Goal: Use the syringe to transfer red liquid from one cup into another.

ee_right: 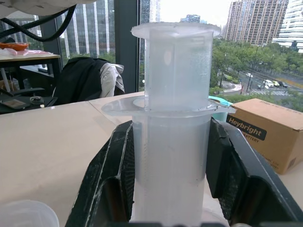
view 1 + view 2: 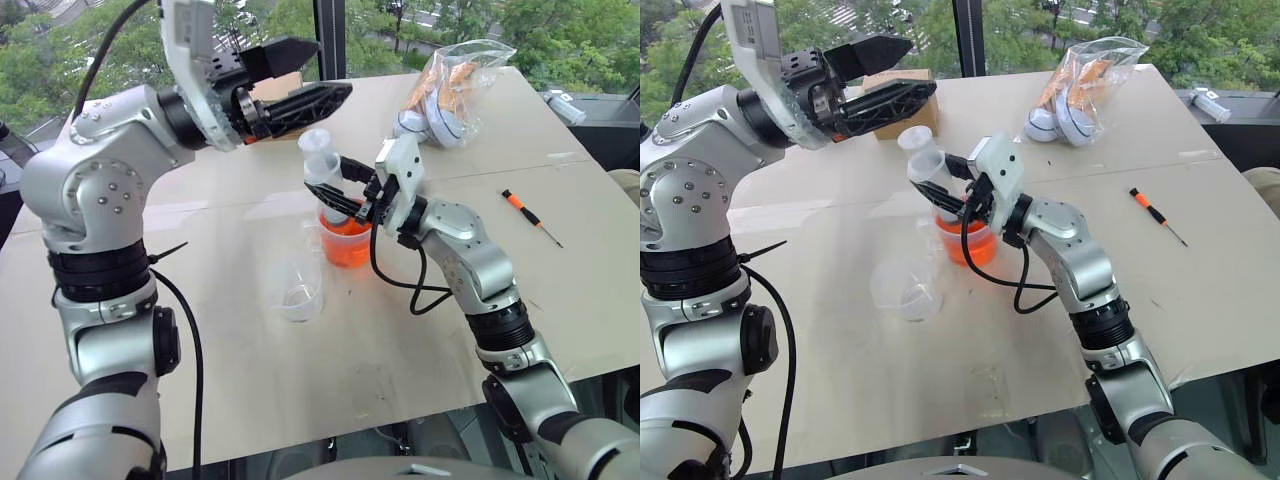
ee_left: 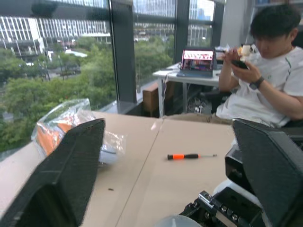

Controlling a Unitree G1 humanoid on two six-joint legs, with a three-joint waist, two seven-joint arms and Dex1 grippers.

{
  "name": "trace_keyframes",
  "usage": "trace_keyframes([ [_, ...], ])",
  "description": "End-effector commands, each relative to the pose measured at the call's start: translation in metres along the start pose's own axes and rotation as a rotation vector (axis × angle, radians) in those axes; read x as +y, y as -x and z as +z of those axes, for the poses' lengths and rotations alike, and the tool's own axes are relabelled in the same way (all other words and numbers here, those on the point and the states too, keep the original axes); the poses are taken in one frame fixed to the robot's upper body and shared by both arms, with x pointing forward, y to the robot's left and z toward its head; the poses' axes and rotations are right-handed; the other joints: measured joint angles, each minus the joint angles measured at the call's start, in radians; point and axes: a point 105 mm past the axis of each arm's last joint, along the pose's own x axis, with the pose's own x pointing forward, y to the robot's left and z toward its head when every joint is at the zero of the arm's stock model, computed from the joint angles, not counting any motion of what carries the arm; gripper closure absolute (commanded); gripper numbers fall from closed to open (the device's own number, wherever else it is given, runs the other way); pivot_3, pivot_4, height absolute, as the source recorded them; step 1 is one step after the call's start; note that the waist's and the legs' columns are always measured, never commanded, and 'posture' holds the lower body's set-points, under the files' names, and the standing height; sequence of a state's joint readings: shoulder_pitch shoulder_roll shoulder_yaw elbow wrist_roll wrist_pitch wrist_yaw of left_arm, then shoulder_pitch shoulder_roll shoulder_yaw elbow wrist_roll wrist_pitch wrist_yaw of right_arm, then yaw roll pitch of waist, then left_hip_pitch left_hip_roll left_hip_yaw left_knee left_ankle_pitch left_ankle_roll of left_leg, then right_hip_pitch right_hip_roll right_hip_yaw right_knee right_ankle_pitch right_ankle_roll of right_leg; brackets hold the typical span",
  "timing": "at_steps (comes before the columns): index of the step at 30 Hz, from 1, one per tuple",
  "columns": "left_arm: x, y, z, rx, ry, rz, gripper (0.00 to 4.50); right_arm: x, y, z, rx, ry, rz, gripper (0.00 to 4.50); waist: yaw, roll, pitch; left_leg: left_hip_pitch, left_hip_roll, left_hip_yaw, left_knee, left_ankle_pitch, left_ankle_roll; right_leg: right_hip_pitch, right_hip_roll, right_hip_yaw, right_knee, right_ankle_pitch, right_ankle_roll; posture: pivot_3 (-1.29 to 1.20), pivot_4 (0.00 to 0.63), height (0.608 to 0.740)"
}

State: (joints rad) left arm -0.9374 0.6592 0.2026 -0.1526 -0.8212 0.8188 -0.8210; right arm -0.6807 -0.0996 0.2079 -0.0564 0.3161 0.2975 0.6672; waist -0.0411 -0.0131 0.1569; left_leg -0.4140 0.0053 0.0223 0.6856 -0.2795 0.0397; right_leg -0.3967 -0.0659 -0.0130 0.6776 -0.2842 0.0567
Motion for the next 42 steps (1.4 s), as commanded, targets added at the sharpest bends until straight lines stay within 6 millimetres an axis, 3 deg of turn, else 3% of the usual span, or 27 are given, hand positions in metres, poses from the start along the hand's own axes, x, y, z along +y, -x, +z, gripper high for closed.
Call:
trace_keyframes([
  [1, -0.004, 0.004, 0.031, -0.104, -0.043, -0.004, 0.23, -0.005, -0.002, 0.028, -0.093, 0.057, -0.009, 2.90, 0.000, 0.000, 0.000, 0.000, 0.000, 0.000, 0.000, 0.000, 0.000, 0.000, 0.000, 0.000, 0.000, 0.000, 0.000, 0.00, 0.150, 0.740],
  [6, -0.001, 0.008, 0.039, -0.145, -0.029, 0.026, 0.23, -0.010, -0.001, 0.040, -0.122, 0.060, -0.022, 2.90, -0.001, 0.000, 0.000, 0.000, 0.000, 0.000, 0.000, 0.000, 0.000, 0.000, 0.000, 0.000, 0.000, 0.000, 0.000, 0.00, 0.150, 0.740],
  [13, 0.005, 0.014, 0.038, -0.146, -0.025, 0.062, 0.23, -0.030, 0.006, 0.059, -0.242, -0.095, -0.076, 2.90, -0.001, 0.000, 0.000, 0.000, 0.000, 0.000, 0.000, 0.000, 0.000, 0.000, 0.000, 0.000, 0.000, 0.000, 0.000, 0.00, 0.150, 0.740],
  [19, 0.007, 0.017, 0.042, -0.149, -0.030, 0.069, 0.23, -0.030, 0.008, 0.064, -0.247, -0.105, -0.048, 2.90, -0.001, 0.000, 0.000, 0.000, 0.000, 0.000, 0.000, 0.000, 0.000, 0.000, 0.000, 0.000, 0.000, 0.000, 0.000, 0.00, 0.150, 0.740],
  [23, 0.007, 0.022, 0.051, -0.161, -0.041, 0.057, 0.23, -0.016, 0.005, 0.085, -0.332, -0.180, 0.072, 2.90, -0.003, 0.000, 0.000, 0.000, 0.000, 0.000, 0.000, 0.000, 0.000, 0.000, 0.000, 0.000, 0.000, 0.000, 0.000, 0.00, 0.150, 0.740],
  [28, 0.009, 0.029, 0.065, -0.199, -0.041, 0.046, 0.23, 0.010, 0.003, 0.090, -0.325, -0.245, 0.248, 2.90, -0.002, 0.000, 0.000, 0.000, 0.000, -0.001, -0.001, 0.000, 0.000, 0.000, 0.000, -0.001, 0.000, 0.000, 0.000, 0.00, 0.150, 0.740],
  [35, 0.008, 0.029, 0.074, -0.239, -0.018, 0.032, 0.23, 0.042, -0.002, 0.076, -0.261, -0.320, 0.395, 2.90, -0.001, 0.000, 0.000, 0.000, 0.000, -0.001, 0.000, 0.000, 0.000, 0.000, 0.000, -0.001, 0.000, 0.000, 0.000, 0.00, 0.150, 0.740],
  [42, -0.005, 0.034, 0.048, -0.093, -0.028, -0.010, 0.23, 0.070, -0.009, 0.051, -0.197, -0.342, 0.445, 2.90, -0.004, 0.000, 0.000, 0.000, 0.000, 0.000, -0.001, 0.000, 0.000, 0.000, 0.000, 0.000, 0.000, 0.000, 0.000, 0.00, 0.150, 0.740],
])
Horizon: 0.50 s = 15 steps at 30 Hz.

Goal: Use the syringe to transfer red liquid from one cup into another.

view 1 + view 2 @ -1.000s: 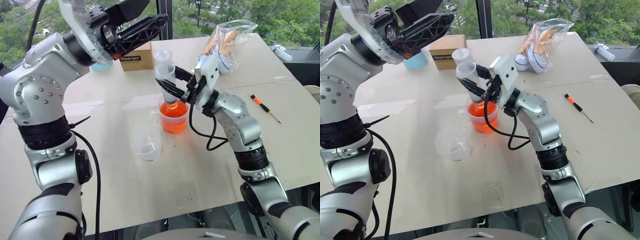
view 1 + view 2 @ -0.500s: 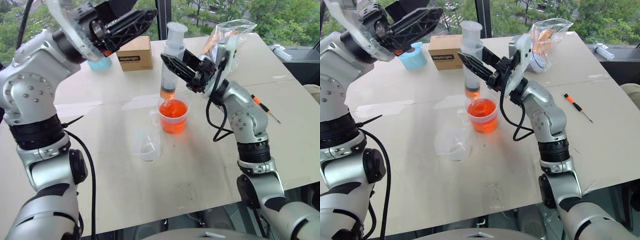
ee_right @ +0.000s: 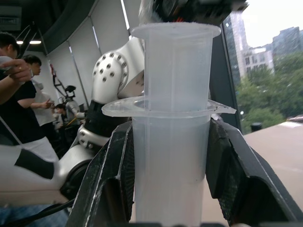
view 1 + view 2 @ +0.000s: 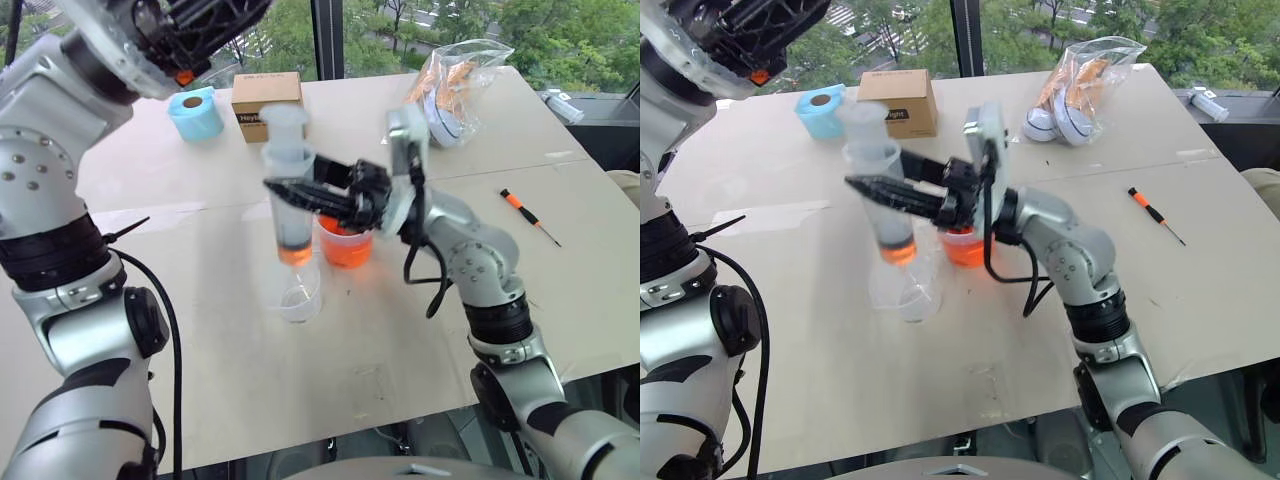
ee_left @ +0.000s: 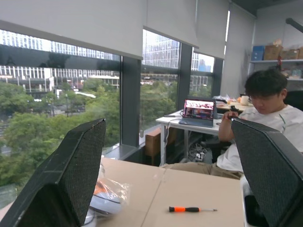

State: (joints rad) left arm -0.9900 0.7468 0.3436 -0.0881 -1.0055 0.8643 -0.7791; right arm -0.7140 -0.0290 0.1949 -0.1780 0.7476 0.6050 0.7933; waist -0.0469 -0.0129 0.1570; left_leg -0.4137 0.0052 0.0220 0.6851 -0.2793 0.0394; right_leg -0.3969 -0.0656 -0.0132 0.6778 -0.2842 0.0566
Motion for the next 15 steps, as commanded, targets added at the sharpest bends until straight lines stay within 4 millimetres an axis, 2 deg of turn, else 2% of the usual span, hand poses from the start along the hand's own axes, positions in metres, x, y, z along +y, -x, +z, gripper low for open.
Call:
trace_keyframes([
  [1, -0.016, 0.007, -0.003, 0.078, -0.060, -0.054, 0.23, 0.011, -0.005, 0.002, -0.001, 0.071, 0.047, 2.90, 0.001, 0.000, 0.000, 0.000, 0.000, 0.000, 0.000, 0.000, 0.000, 0.000, 0.000, 0.000, 0.000, 0.000, 0.000, 0.00, 0.150, 0.740],
  [5, -0.023, 0.018, -0.016, 0.183, -0.062, -0.078, 0.23, 0.006, -0.002, -0.003, 0.021, 0.095, 0.031, 2.90, 0.005, 0.000, 0.000, 0.000, 0.000, 0.000, 0.000, 0.000, 0.000, 0.000, 0.000, 0.000, 0.000, 0.000, 0.000, 0.00, 0.150, 0.740],
  [13, -0.032, 0.034, -0.025, 0.275, -0.038, -0.093, 0.23, 0.007, -0.005, -0.010, 0.039, 0.123, 0.048, 2.90, 0.005, 0.000, 0.000, 0.000, 0.000, 0.000, 0.000, 0.000, 0.000, 0.000, 0.000, 0.000, 0.000, 0.000, 0.000, 0.00, 0.150, 0.740],
  [15, -0.034, 0.037, -0.030, 0.307, -0.035, -0.093, 1.13, 0.008, -0.007, -0.011, 0.035, 0.120, 0.058, 2.90, 0.005, 0.000, 0.000, 0.000, 0.000, -0.001, 0.000, 0.000, 0.000, 0.000, 0.000, 0.000, 0.000, 0.000, 0.000, 0.00, 0.150, 0.740],
])
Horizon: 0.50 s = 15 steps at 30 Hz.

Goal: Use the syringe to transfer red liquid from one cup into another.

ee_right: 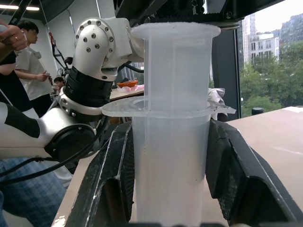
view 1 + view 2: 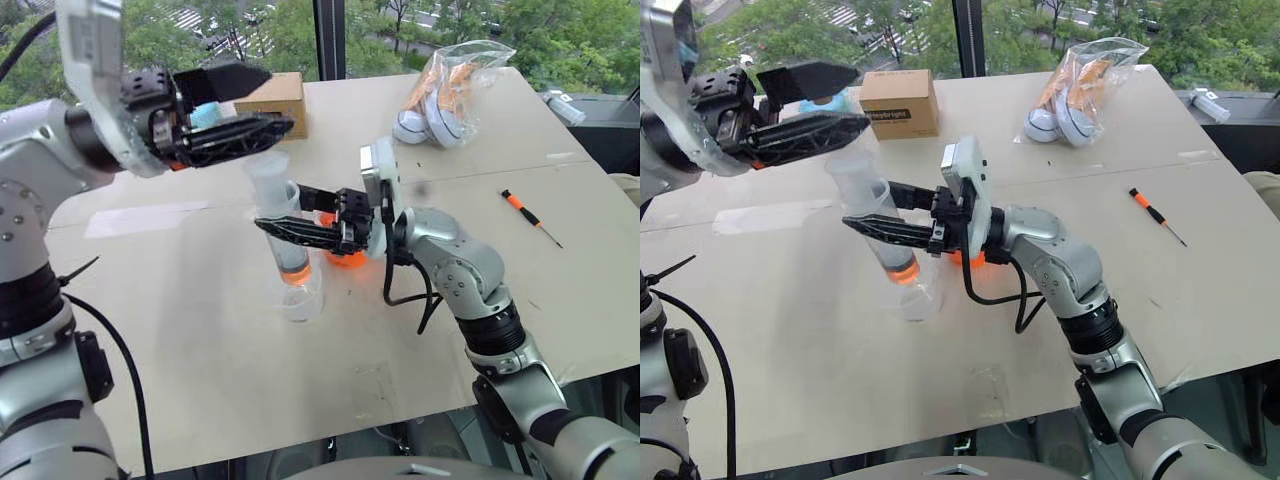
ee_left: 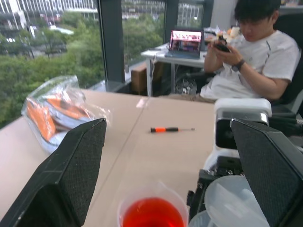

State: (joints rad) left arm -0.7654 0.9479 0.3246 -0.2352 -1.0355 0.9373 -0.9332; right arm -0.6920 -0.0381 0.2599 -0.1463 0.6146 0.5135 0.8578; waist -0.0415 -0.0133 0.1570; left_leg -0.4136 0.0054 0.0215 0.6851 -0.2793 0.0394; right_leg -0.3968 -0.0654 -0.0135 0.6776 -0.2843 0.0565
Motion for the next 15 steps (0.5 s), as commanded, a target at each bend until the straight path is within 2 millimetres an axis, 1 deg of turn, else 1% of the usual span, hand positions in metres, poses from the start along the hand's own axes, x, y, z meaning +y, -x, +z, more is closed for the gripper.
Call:
trace_keyframes([
  [1, -0.009, 0.006, 0.004, 0.034, -0.051, -0.005, 1.51, 0.010, -0.007, 0.010, -0.046, 0.037, 0.051, 2.90, 0.000, 0.000, 0.000, 0.000, 0.000, 0.000, 0.000, 0.000, 0.000, 0.000, 0.000, 0.000, 0.000, 0.000, 0.000, 0.00, 0.150, 0.740],
  [2, -0.008, 0.007, 0.000, 0.056, -0.057, 0.001, 1.88, 0.010, -0.007, 0.010, -0.048, 0.038, 0.055, 2.90, -0.002, 0.000, 0.000, 0.000, 0.000, 0.000, 0.000, 0.000, 0.000, 0.000, 0.000, 0.000, 0.000, 0.000, 0.000, 0.00, 0.150, 0.740],
  [4, -0.008, 0.008, -0.002, 0.065, -0.059, 0.008, 2.82, 0.011, -0.008, 0.011, -0.051, 0.041, 0.062, 2.90, -0.001, 0.000, 0.000, 0.000, 0.000, 0.000, 0.000, 0.000, 0.000, 0.000, 0.000, 0.000, 0.000, 0.000, 0.000, 0.00, 0.150, 0.740],
  [9, -0.011, 0.007, -0.011, 0.102, -0.055, -0.006, 2.82, 0.011, -0.010, 0.012, -0.052, 0.048, 0.069, 2.90, 0.001, 0.000, 0.000, 0.000, 0.000, 0.000, 0.000, 0.000, 0.000, 0.000, 0.000, 0.000, 0.000, 0.000, 0.000, 0.00, 0.150, 0.740],
  [15, -0.017, 0.007, -0.017, 0.117, -0.039, -0.037, 2.82, 0.010, -0.010, 0.013, -0.056, 0.052, 0.061, 2.90, 0.001, 0.000, 0.000, 0.000, 0.000, 0.000, 0.000, 0.000, 0.000, 0.000, 0.000, 0.000, 0.000, 0.000, 0.000, 0.00, 0.150, 0.740],
])
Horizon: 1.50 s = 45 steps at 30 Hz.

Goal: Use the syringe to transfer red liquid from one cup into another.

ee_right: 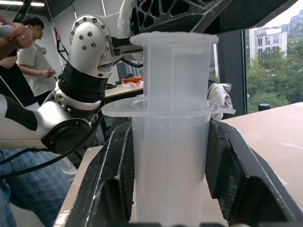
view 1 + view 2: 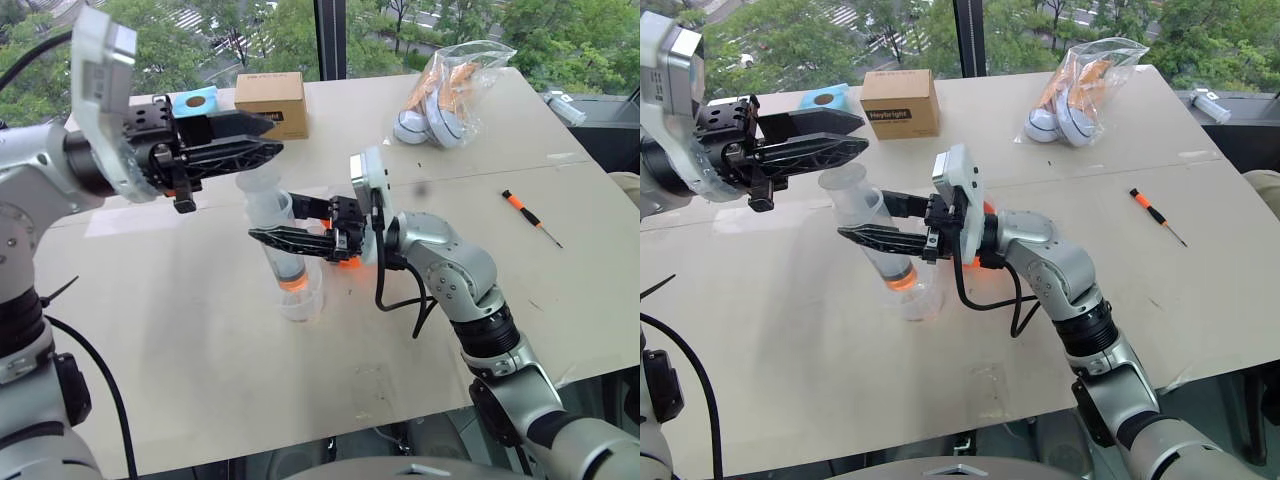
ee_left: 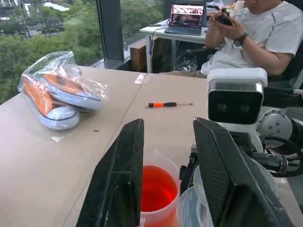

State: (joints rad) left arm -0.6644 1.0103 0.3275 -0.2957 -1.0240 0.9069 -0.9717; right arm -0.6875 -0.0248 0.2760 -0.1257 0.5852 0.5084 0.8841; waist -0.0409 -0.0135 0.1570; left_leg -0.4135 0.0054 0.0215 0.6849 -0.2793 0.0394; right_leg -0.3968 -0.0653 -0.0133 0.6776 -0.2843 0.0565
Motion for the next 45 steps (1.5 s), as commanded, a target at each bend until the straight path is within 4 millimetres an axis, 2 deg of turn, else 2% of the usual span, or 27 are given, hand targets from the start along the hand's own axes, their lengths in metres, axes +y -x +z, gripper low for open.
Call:
trace_keyframes([
  [1, -0.009, -0.001, -0.004, 0.039, -0.018, -0.033, 2.82, 0.007, -0.007, 0.021, -0.079, 0.062, 0.038, 2.90, 0.000, 0.000, 0.000, 0.000, 0.000, 0.000, 0.000, 0.000, 0.000, 0.000, 0.000, 0.000, 0.000, 0.000, 0.000, 0.00, 0.150, 0.740],
  [13, -0.017, 0.000, -0.021, 0.084, 0.017, -0.068, 2.82, -0.001, -0.008, 0.032, -0.121, 0.084, 0.001, 2.90, 0.000, 0.000, 0.000, 0.000, 0.000, 0.000, 0.000, 0.000, 0.000, 0.000, 0.000, 0.000, 0.000, 0.000, 0.000, 0.00, 0.150, 0.740],
  [20, -0.018, 0.001, -0.026, 0.096, 0.024, -0.067, 2.82, -0.008, -0.008, 0.041, -0.152, 0.097, -0.029, 2.90, 0.000, 0.000, 0.000, 0.000, 0.000, 0.000, 0.000, 0.000, 0.000, 0.000, 0.000, 0.000, 0.000, 0.000, 0.000, 0.00, 0.150, 0.740],
  [27, -0.017, 0.002, -0.027, 0.092, 0.027, -0.060, 2.82, -0.004, -0.006, 0.040, -0.152, 0.089, -0.020, 2.90, 0.000, 0.000, 0.000, 0.000, 0.000, 0.000, 0.000, 0.000, 0.000, 0.000, 0.000, 0.000, 0.000, 0.000, 0.000, 0.00, 0.150, 0.740],
  [30, -0.015, 0.003, -0.023, 0.072, 0.021, -0.042, 2.82, -0.001, -0.006, 0.036, -0.142, 0.080, -0.007, 2.90, 0.000, 0.000, 0.000, 0.000, 0.000, 0.000, 0.000, 0.000, 0.000, 0.000, 0.000, 0.000, 0.000, 0.000, 0.000, 0.00, 0.150, 0.740],
  [37, -0.005, 0.008, 0.013, -0.089, -0.002, 0.008, 2.82, 0.007, -0.009, 0.028, -0.126, 0.058, 0.022, 2.90, 0.000, -0.001, 0.000, 0.000, 0.000, 0.000, 0.000, 0.000, 0.000, 0.000, 0.000, 0.000, 0.000, 0.000, 0.000, 0.00, 0.150, 0.740],
  [43, 0.005, 0.016, 0.045, -0.260, 0.017, 0.059, 2.82, 0.008, -0.010, 0.030, -0.131, 0.053, 0.033, 2.90, 0.000, -0.001, 0.000, 0.000, 0.000, 0.000, 0.000, 0.000, 0.000, 0.000, 0.000, 0.000, 0.000, 0.000, 0.000, 0.00, 0.150, 0.740],
  [45, 0.010, 0.021, 0.051, -0.293, 0.021, 0.097, 2.82, 0.007, -0.008, 0.038, -0.170, 0.013, 0.026, 2.90, -0.001, -0.002, 0.000, 0.000, 0.000, -0.001, 0.000, 0.000, 0.000, 0.000, 0.000, 0.000, 0.000, 0.000, 0.000, 0.00, 0.150, 0.740],
])
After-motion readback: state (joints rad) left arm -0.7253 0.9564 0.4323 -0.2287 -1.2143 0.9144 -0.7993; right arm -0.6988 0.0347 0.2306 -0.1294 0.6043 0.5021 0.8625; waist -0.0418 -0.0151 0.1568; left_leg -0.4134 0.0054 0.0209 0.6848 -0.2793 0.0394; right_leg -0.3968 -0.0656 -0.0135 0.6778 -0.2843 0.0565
